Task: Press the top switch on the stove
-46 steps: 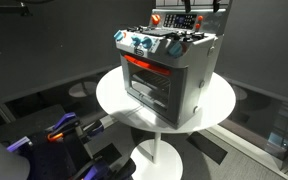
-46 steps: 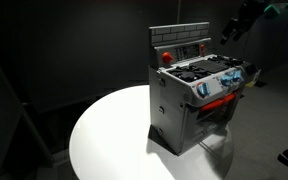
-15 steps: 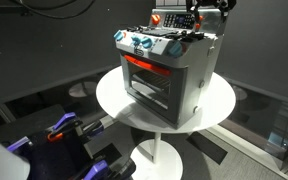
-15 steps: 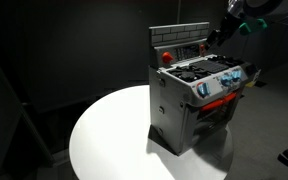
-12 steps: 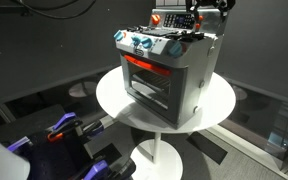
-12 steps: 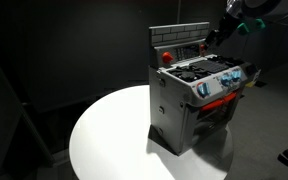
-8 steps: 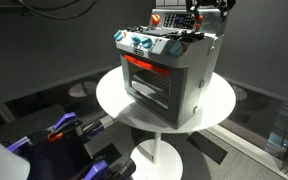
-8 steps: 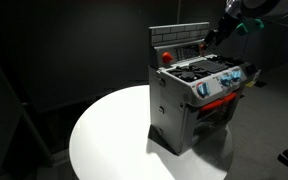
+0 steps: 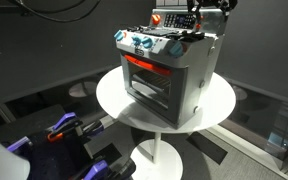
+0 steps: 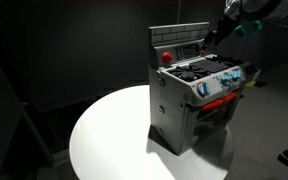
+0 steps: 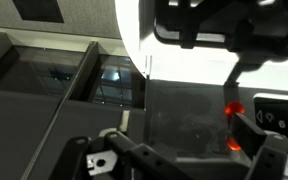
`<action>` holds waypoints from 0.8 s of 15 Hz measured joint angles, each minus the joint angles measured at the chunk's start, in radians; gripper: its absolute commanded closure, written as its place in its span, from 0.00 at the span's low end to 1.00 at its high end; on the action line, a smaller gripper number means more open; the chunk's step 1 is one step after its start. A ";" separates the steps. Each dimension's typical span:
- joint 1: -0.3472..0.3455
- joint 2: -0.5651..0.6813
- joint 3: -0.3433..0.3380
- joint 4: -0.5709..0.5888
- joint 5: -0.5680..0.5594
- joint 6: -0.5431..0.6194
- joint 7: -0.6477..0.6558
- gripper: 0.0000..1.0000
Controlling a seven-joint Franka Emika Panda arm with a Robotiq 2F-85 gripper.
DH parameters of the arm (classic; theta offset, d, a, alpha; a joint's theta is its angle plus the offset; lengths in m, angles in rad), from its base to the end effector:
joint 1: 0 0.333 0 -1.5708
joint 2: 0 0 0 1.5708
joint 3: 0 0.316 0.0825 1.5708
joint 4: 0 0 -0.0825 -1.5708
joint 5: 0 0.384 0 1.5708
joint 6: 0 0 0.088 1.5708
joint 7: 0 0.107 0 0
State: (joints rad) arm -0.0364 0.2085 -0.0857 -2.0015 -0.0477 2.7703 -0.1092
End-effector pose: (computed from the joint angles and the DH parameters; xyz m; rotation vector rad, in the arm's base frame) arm 0.6307 -0.0726 0.4187 2.9173 0.0489 0.8265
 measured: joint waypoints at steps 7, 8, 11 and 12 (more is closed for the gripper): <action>-0.001 -0.003 0.001 0.002 0.004 -0.011 0.004 0.00; -0.003 -0.007 0.003 0.002 0.015 -0.022 0.004 0.00; -0.010 -0.031 0.007 0.002 0.069 -0.083 0.005 0.00; -0.015 -0.043 0.011 0.002 0.093 -0.116 0.005 0.00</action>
State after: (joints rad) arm -0.0512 0.1653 -0.0752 -1.9994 0.0452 2.6539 -0.1043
